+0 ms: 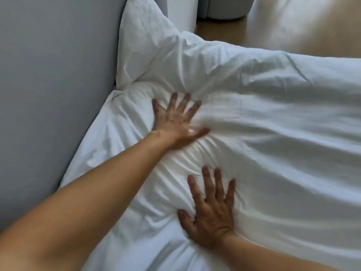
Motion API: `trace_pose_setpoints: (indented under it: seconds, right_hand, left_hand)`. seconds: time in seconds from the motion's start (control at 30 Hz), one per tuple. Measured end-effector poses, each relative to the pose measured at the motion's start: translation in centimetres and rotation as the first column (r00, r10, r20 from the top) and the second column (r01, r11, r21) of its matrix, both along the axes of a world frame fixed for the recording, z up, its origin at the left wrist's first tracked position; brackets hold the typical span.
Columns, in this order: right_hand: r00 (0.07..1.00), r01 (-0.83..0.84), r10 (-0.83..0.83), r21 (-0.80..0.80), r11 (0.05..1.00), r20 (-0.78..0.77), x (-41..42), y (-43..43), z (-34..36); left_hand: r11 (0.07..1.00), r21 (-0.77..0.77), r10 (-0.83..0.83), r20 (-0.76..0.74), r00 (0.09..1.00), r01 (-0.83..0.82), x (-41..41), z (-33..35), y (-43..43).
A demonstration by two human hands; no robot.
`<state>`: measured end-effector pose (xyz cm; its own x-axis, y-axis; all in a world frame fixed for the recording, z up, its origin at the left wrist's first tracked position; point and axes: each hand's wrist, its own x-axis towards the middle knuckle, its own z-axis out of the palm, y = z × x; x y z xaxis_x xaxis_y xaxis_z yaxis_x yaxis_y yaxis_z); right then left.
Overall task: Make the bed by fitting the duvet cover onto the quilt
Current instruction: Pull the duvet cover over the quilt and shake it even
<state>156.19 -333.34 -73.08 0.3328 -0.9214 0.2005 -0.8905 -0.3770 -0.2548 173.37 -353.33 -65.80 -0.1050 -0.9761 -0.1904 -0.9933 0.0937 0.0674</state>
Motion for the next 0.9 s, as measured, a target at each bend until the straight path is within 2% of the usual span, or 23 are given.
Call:
trace_pose_setpoints:
  seconds: [0.07,0.13,0.17,0.23,0.3,0.37,0.4,0.47,0.63,0.73,0.87,0.9]
  right_hand:
    - [1.000,-0.010,0.010,-0.002,1.000,0.008,-0.1,0.0,-0.2]
    - [1.000,-0.009,0.009,-0.003,1.000,0.008,-0.2,-0.2,-0.3]
    - [1.000,-0.005,0.005,-0.006,1.000,0.002,-0.1,-0.2,-0.4]
    - [1.000,-0.002,0.002,0.000,1.000,-0.002,-0.2,-0.2,-0.4]
    - [1.000,-0.002,0.002,0.006,1.000,-0.019,-0.2,-0.1,-0.3]
    - [0.999,0.006,-0.006,0.013,1.000,-0.046,-0.2,-0.2,-0.3]
    - [0.999,0.007,-0.006,0.024,1.000,-0.047,-0.1,0.0,-0.2]
    - [0.998,0.019,-0.016,0.043,0.999,-0.061,-0.1,-0.1,-0.4]
    - [0.996,0.046,-0.040,0.072,0.996,-0.085,0.3,-0.3,0.6]
    - [0.991,0.097,-0.084,0.138,0.986,-0.100,0.7,0.7,2.7]
    - [0.998,0.053,-0.030,0.396,0.917,-0.064,-0.7,5.3,6.0]
    - [0.996,0.042,0.000,0.445,0.894,-0.094,-2.6,7.8,6.8]
  left_hand:
    - [0.986,-0.049,0.157,-0.002,0.988,-0.157,3.0,-0.6,-0.3]
    - [0.940,-0.025,0.341,0.046,0.939,-0.341,5.7,0.3,-1.8]
    - [0.925,0.014,0.379,0.052,0.924,-0.380,6.2,1.1,-2.1]
    - [0.930,0.081,0.359,-0.005,0.933,-0.357,5.0,2.0,1.0]
    - [0.953,0.092,0.293,-0.041,0.955,-0.288,2.1,1.7,10.1]
    - [0.978,0.039,0.206,-0.097,0.974,-0.203,-0.7,0.8,24.0]
    - [0.984,-0.008,0.178,-0.075,0.981,-0.179,-1.5,0.5,30.3]
    - [0.984,-0.030,0.177,-0.025,0.984,-0.178,-1.0,-0.8,36.9]
    - [0.976,-0.064,0.207,0.001,0.978,-0.206,1.5,-3.2,35.7]
    - [0.969,-0.019,0.247,0.049,0.968,-0.247,1.1,-4.1,36.0]
    - [0.944,0.014,0.327,0.092,0.941,-0.329,1.3,-3.4,35.5]
    - [0.938,0.036,0.339,0.120,0.933,-0.345,0.5,-2.9,35.9]
